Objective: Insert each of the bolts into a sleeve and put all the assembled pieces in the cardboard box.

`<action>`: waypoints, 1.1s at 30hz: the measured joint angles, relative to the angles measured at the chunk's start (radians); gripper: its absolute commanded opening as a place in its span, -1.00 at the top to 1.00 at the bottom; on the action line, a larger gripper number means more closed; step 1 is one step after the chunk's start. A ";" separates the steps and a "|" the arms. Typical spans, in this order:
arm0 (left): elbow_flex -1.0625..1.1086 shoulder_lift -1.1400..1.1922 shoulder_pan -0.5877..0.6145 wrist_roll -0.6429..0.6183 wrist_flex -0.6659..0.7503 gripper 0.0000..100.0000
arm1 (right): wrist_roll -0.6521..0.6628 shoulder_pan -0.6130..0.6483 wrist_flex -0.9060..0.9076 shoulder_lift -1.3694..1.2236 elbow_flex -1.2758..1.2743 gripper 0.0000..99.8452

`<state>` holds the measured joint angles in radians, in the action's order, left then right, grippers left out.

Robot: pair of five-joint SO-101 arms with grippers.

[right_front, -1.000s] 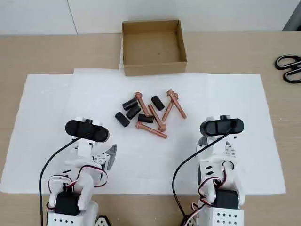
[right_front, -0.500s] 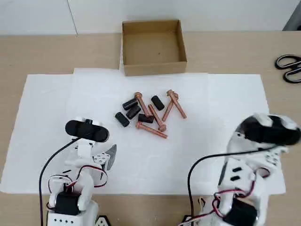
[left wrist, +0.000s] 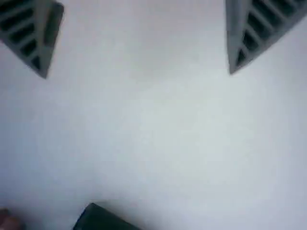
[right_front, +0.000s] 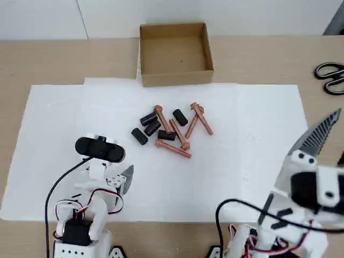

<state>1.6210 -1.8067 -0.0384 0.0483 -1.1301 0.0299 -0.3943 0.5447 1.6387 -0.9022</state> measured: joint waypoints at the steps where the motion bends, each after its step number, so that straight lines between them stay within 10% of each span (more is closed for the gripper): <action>1: 0.003 0.000 0.000 0.000 0.008 0.54 | 0.000 0.000 -0.017 -0.037 0.000 0.73; 8: 0.017 0.000 0.066 0.000 0.071 0.54 | 0.000 0.000 0.038 -0.416 0.166 0.73; 22: -0.166 0.011 0.324 0.011 -0.097 0.54 | 0.272 0.292 0.810 -1.277 0.657 0.73; 33: -0.583 0.532 0.325 0.011 -0.135 0.54 | 0.305 0.382 0.878 -1.410 0.658 0.73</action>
<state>1.0380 -1.2743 0.2869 0.0591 -1.2651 0.3353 -0.0123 1.4223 0.2286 -0.2440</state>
